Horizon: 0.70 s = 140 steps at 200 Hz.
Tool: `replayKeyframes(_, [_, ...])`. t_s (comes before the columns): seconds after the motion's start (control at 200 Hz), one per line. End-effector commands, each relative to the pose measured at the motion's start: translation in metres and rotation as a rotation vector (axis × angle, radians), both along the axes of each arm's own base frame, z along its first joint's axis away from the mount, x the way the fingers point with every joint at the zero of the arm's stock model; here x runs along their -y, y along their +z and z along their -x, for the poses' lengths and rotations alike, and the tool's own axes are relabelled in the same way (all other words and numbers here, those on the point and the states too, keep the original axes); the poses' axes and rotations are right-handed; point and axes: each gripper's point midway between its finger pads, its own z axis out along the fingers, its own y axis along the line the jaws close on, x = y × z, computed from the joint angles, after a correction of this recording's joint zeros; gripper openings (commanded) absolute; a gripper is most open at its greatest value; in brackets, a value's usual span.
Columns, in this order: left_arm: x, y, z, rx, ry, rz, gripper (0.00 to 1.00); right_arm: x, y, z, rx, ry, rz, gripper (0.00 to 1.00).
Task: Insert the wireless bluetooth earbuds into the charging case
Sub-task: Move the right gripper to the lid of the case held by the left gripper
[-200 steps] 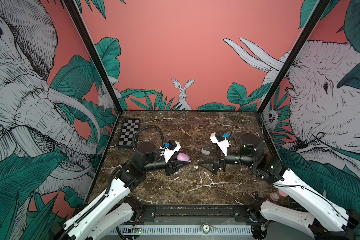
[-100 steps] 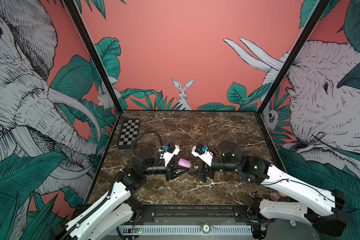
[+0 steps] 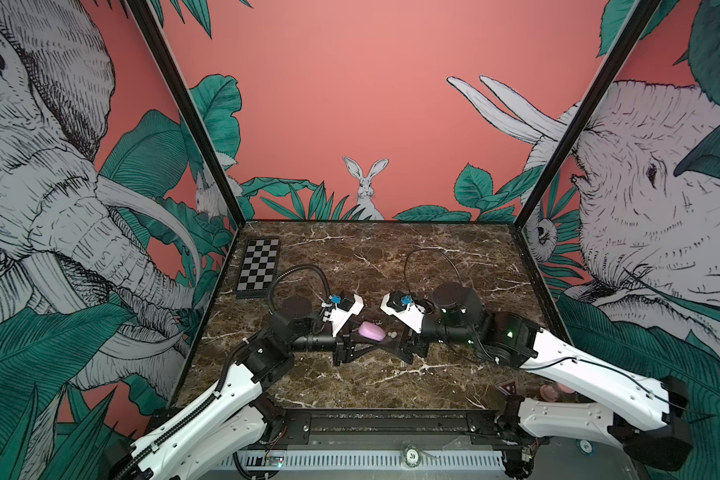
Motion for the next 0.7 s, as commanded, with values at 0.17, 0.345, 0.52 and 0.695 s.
replayKeyframes(0.17, [0.001, -0.004, 0.019, 0.029, -0.080, -0.017, 0.00, -0.001, 0.027, -0.020, 0.088, -0.076, -0.038, 0.90])
replayKeyframes(0.345, [0.002, -0.006, 0.020, 0.039, -0.082, -0.030, 0.00, 0.000, 0.030, -0.018, 0.090, -0.067, -0.032, 0.89])
replayKeyframes(0.52, [0.002, -0.005, 0.020, 0.045, -0.081, -0.033, 0.00, 0.000, 0.032, -0.014, 0.096, -0.044, -0.042, 0.89])
replayKeyframes(0.695, [0.002, -0.007, 0.021, 0.045, -0.082, -0.037, 0.00, 0.001, 0.037, -0.004, 0.099, 0.002, -0.076, 0.87])
